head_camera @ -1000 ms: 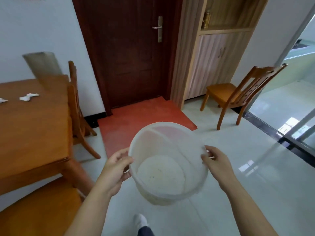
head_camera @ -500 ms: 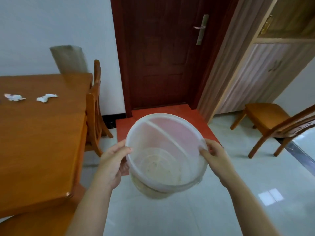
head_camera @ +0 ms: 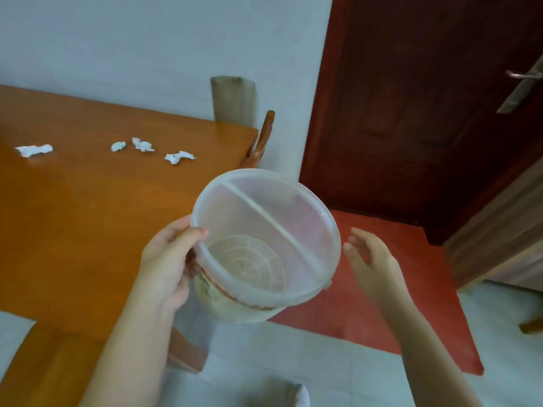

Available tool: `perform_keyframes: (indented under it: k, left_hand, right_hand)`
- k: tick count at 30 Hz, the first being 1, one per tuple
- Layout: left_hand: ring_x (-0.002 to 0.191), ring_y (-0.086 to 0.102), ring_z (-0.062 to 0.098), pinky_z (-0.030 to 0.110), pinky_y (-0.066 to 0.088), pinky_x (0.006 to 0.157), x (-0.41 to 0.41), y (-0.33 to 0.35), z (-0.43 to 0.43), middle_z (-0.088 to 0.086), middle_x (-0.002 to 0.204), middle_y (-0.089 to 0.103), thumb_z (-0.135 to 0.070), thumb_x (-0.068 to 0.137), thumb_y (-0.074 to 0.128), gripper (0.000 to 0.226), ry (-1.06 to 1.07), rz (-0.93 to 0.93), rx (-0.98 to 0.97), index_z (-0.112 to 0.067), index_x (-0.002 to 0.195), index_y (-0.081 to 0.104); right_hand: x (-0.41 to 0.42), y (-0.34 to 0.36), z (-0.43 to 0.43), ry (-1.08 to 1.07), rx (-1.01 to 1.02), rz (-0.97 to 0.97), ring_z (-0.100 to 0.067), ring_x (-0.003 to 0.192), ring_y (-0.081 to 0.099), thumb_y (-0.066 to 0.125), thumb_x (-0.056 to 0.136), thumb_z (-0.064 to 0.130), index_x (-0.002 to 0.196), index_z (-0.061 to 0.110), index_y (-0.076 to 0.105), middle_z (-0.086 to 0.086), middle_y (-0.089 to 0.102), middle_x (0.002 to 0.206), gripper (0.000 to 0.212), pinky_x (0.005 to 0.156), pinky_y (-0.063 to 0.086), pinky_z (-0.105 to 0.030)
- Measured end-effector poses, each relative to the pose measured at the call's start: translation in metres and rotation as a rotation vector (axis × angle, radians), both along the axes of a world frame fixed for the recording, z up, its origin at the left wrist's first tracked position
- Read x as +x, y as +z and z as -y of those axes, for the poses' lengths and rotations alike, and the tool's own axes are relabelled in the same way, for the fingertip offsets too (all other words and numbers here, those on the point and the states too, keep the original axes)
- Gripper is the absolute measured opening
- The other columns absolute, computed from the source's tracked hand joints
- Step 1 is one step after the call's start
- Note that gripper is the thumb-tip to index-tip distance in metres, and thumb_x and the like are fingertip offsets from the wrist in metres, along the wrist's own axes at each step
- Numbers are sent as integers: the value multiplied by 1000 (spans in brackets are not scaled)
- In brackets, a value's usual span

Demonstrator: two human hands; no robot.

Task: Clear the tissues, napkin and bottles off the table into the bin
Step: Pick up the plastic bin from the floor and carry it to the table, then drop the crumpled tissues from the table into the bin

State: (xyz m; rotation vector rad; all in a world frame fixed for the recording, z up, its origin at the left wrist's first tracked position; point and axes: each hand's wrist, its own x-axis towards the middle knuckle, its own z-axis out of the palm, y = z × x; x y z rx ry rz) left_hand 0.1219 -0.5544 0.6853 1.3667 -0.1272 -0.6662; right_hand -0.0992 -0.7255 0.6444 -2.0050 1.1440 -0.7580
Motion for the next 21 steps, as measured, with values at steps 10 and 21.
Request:
perform_keyframes:
  k: [10,21]
  left_hand:
    - [86,63,21,27,50,56,11,32,23,7,101,66,-8,77,65,41,420,102,71,-20,115,62]
    - [87,64,28,34,53,61,83,34,12,10,102,65,-15,78,67,32,641,173,178,-19,110,65]
  right_hand:
    - [91,21,75,488,-248,-146,-17,123,42,45,89,34,128,17,44,-2,50,129,43,103,33,-33]
    - [215,12,89,729,-406,-173,-23,114,47,53,88,22,125,8,48,-10,54,121,39,94,35,-30]
